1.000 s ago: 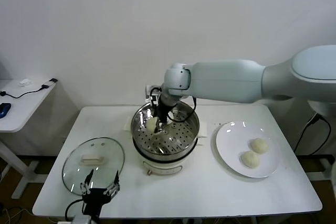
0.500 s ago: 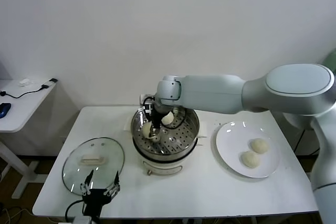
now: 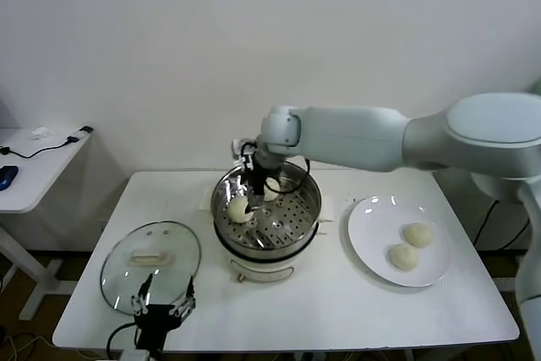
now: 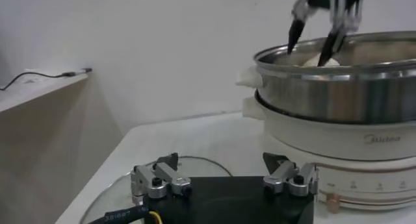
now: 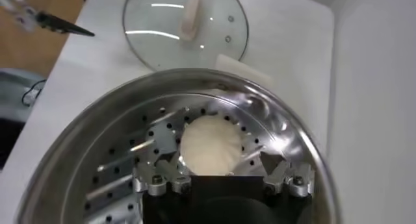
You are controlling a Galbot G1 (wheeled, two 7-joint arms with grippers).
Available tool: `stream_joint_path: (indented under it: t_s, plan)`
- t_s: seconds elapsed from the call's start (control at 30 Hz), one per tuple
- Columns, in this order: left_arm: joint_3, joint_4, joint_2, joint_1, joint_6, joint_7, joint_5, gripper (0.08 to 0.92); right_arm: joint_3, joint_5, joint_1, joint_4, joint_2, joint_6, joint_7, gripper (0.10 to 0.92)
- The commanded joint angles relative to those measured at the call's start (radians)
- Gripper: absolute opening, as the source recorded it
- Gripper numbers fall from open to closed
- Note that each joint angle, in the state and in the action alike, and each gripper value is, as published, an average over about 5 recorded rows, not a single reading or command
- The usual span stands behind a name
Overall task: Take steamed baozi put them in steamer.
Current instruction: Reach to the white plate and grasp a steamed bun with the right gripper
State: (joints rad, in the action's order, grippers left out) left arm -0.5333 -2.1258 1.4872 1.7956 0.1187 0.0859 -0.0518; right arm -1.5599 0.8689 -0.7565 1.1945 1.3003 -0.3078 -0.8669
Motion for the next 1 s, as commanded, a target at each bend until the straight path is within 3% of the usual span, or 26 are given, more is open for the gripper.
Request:
stream_joint_path:
  t_s: [0.03,0.3,0.53,1.0]
  plan:
    - [0.003,0.001,0.001,-0.003,0.002,-0.001,-0.001,0.823,-0.025,-0.026,-0.219,0.093,-0.229,0.127,-0.206,0.823]
    - [0.002,0.008,0.003,-0.025,0.006,-0.005,0.002,0.823,-0.315,-0.180,-0.358,0.265,-0.571,0.157,-0.231,0.823]
    - [-0.002,0.016,0.013,-0.033,0.007,-0.005,0.003,0.823,-0.325,-0.349,-0.148,0.268,-0.760,0.135,-0.160,0.823]
    - [-0.009,0.037,0.019,-0.030,0.007,-0.003,0.000,0.823,0.030,-0.501,0.333,0.141,-0.797,0.070,-0.084,0.823]
